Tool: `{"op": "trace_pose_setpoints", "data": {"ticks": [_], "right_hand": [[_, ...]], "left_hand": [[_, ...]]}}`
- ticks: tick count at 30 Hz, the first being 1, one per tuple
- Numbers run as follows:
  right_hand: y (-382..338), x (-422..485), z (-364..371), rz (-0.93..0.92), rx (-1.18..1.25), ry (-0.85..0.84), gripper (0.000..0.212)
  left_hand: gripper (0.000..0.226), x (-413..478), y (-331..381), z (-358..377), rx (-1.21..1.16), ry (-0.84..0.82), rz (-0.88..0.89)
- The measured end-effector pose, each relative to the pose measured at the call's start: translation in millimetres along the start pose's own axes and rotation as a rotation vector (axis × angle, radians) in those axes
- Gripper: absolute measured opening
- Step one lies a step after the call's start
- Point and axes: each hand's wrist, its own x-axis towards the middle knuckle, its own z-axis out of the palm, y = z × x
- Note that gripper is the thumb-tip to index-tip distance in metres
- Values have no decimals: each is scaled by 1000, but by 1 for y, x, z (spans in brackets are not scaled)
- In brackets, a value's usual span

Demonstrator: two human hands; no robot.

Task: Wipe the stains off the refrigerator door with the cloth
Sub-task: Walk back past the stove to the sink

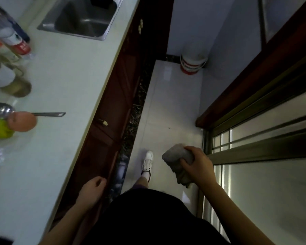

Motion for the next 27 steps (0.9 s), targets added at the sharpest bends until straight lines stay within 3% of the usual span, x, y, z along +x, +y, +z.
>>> {"op": "trace_pose_setpoints", "data": {"ticks": [16, 24, 27], "right_hand": [[-10, 187, -93, 255, 44, 239, 44], [-10, 327, -144, 249, 84, 208, 48], [-21, 386, -168, 167, 124, 166, 49]], "left_hand": [[20, 227, 289, -92, 66, -159, 224], [22, 306, 365, -98, 97, -96, 118], [23, 320, 392, -101, 66, -47, 75]]}}
